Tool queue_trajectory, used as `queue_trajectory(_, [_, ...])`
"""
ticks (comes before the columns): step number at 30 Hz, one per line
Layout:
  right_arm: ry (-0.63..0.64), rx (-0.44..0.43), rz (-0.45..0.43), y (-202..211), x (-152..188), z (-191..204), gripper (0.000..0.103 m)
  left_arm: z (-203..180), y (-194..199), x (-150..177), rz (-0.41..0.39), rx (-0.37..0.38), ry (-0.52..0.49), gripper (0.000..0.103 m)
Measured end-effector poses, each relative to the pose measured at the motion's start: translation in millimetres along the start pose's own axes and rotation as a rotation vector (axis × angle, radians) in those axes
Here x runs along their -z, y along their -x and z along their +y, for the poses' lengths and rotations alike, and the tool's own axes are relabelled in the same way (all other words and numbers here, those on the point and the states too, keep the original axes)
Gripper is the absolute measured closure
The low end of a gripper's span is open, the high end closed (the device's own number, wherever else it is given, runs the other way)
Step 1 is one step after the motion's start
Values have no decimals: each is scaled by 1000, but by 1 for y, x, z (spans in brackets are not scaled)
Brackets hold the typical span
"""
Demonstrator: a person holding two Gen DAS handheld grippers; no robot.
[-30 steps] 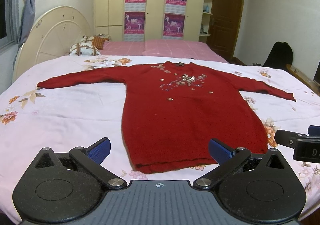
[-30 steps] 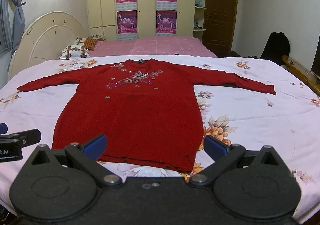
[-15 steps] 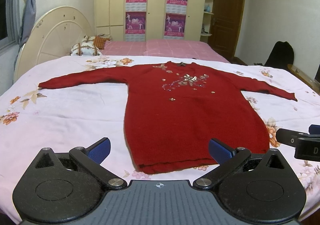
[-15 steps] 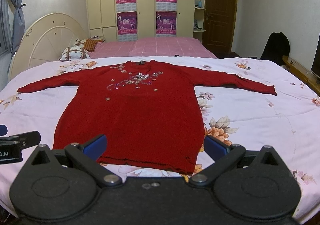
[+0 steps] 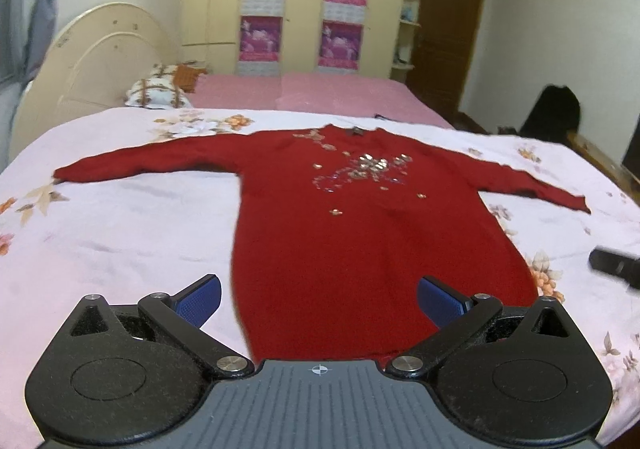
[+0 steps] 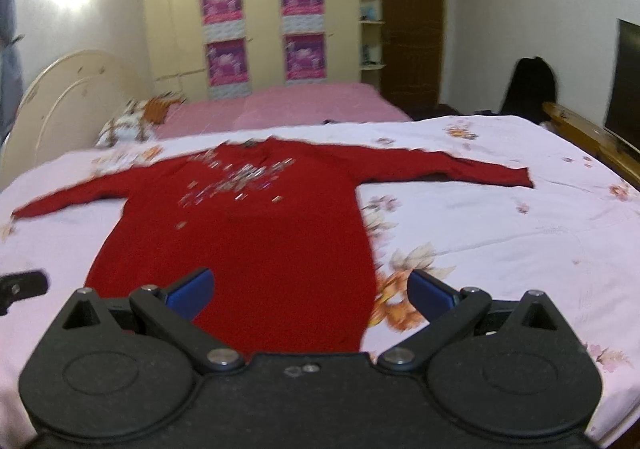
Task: Fold small clothes
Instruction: 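Reach the right gripper to the sweater sleeve cuff and close on it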
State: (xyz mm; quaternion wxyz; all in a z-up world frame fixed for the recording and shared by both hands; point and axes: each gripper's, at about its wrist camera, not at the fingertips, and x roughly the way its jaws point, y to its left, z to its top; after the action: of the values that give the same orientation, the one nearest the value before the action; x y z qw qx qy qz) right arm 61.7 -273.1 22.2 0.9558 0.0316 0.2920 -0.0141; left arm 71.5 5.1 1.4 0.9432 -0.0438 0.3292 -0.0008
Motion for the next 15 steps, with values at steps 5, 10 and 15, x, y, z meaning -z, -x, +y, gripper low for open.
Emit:
queue_trajectory(5, [-108,5,-1,-21,-17,-32,10,-9,-28,-22,2,5,-18,0])
queue_trajectory(10, [-162,62,-22,-47,-36,-58,25,-20,-58,-47,-6,-27,-62,0])
queue_trajectory(15, [-225,51,-47,-86,-55,-92,47,-15,-96,-68,-2,-45,-47,0])
